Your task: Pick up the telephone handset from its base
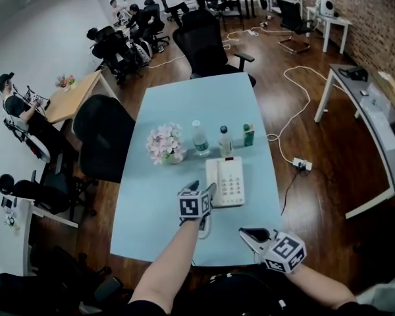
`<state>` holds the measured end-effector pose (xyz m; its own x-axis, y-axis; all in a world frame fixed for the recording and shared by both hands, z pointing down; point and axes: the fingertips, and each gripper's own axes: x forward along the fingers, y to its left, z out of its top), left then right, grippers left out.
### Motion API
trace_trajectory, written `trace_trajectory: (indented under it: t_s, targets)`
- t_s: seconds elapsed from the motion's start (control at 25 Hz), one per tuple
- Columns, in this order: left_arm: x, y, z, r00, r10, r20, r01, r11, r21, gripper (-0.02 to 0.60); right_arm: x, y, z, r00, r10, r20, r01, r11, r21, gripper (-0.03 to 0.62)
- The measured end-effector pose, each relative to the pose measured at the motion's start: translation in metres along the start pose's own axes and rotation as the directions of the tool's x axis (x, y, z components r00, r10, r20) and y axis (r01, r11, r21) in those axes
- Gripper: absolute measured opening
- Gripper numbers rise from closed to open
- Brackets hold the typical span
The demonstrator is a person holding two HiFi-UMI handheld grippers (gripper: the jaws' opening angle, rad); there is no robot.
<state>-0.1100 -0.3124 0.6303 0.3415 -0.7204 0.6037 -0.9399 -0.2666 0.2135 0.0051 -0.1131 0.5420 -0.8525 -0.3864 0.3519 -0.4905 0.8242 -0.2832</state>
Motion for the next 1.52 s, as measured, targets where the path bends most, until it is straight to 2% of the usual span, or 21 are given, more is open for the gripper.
trace_trajectory:
  t_s: [0.24,0.4,0.56,0.76,0.92,1.12,1.2,1.36,1.52]
  targets:
    - [0.069,0.017,0.012,0.994,0.077,-0.080,-0.077,0.997,0.008,0.273,-0.025,-0.052,-0.008,0.999,-0.037,-0.008,0.038,0.998,0.052,0.015]
    - [0.101,0.025,0.004,0.985,0.106,-0.137,-0.102,0.994,0.034,0.273,-0.033,-0.084,-0.015,0.998,-0.060,-0.023,0.061,0.994,0.087,0.015]
    - [0.117,0.033,-0.002,0.976,0.145,-0.161,-0.145,0.989,0.012,0.273,-0.035,-0.102,-0.016,0.998,-0.061,-0.016,0.062,0.991,0.117,0.015]
    - [0.126,0.036,-0.008,0.973,0.145,-0.177,-0.147,0.989,0.001,0.273,-0.033,-0.111,-0.020,0.998,-0.057,-0.023,0.060,0.987,0.148,0.015]
    - [0.126,0.031,0.003,0.981,0.127,-0.148,-0.130,0.992,-0.009,0.271,-0.029,-0.113,-0.018,0.998,-0.052,-0.018,0.054,0.988,0.147,0.015]
    - [0.118,0.032,0.007,0.985,0.109,-0.132,-0.120,0.989,-0.081,0.244,-0.031,-0.108,-0.016,0.998,-0.054,-0.015,0.055,0.989,0.136,0.015]
    - [0.110,0.029,0.012,0.988,0.093,-0.120,-0.104,0.991,-0.087,0.242,-0.033,-0.107,-0.017,0.998,-0.064,-0.015,0.065,0.989,0.134,0.015]
    - [0.085,0.015,0.024,0.997,0.045,-0.066,-0.050,0.995,-0.086,0.241,-0.034,-0.097,-0.011,0.997,-0.074,0.003,0.073,0.989,0.128,0.015]
    - [0.042,-0.001,0.040,0.998,-0.046,0.030,0.050,0.990,-0.130,0.241,-0.027,-0.070,-0.006,0.998,-0.058,0.018,0.055,0.992,0.110,0.015]
